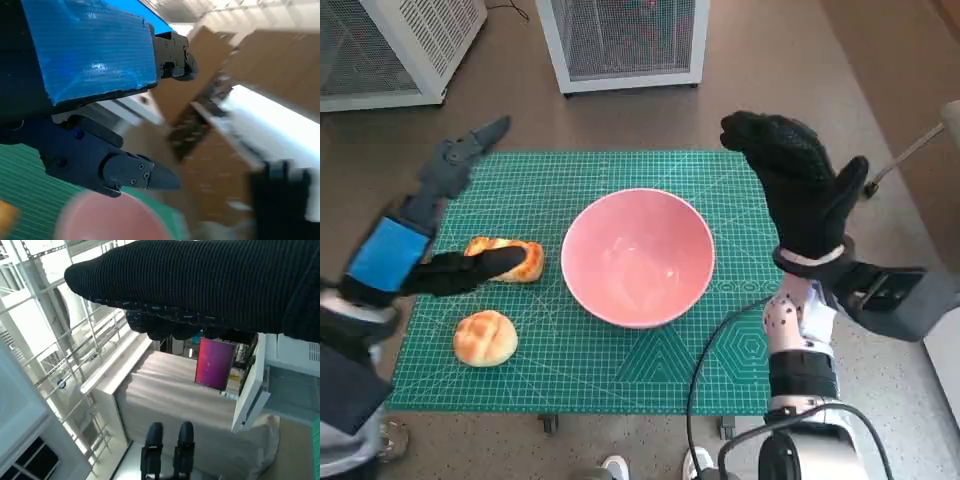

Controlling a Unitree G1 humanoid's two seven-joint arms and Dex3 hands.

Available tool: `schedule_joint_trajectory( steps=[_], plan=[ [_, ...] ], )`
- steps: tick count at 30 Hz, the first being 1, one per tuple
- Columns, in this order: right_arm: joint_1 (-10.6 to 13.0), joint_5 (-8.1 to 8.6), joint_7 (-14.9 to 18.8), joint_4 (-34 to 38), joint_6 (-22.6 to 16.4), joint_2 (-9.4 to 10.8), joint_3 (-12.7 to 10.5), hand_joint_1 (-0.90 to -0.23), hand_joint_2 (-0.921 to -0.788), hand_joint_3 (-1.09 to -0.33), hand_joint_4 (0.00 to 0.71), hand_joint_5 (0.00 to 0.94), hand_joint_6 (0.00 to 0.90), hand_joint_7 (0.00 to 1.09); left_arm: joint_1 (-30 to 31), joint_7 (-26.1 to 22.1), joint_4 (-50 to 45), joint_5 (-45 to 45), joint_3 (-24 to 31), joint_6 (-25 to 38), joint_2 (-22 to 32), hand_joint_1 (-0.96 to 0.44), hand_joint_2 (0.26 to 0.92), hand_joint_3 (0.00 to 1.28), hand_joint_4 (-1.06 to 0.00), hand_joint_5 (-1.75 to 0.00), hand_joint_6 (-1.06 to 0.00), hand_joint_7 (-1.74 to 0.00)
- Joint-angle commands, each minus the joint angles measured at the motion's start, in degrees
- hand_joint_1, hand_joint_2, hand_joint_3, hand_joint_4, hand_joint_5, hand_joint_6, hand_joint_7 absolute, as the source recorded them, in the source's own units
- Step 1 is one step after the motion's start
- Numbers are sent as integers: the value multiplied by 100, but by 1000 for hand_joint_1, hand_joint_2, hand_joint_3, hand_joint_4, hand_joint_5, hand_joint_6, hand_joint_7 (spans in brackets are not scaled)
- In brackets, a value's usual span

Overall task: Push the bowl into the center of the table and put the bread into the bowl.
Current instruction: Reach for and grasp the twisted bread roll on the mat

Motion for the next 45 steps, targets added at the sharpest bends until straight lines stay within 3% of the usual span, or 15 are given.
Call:
schedule_joint_trajectory(
  steps=[1, 10, 18, 31, 45],
  plan=[
    [228, 60, 21, -161, 185, -3, 102, -609, -921, -677, 245, 0, 369, 0, -5, -268, -136, 379, -116, 545, 464, -420, 753, 5, -71, 0, -9, -317],
    [267, 84, -18, -240, 302, -6, 165, -616, -921, -657, 243, 0, 367, 0, -427, -814, -295, 1153, -1032, 2520, 1026, -61, 715, 4, -47, -1, -99, -165],
    [241, 85, -13, -168, 295, -5, 184, -617, -921, -653, 241, 0, 372, 3, -883, -991, 98, 2021, -1991, 3312, 1135, 72, 726, 7, -7, 1, -161, -68],
    [173, 138, 96, -2, 273, -55, 143, -614, -921, -650, 242, 1, 376, 5, -1449, -1107, 1101, 2694, -2838, 3315, 920, 121, 741, 13, -14, -4, -180, -39],
    [207, 180, 124, 2, 324, -108, 134, -611, -921, -638, 241, 0, 389, 11, -1976, -981, 2710, 2997, -3354, 2719, 425, 76, 738, 10, -32, -5, -201, -26]
  ],
)
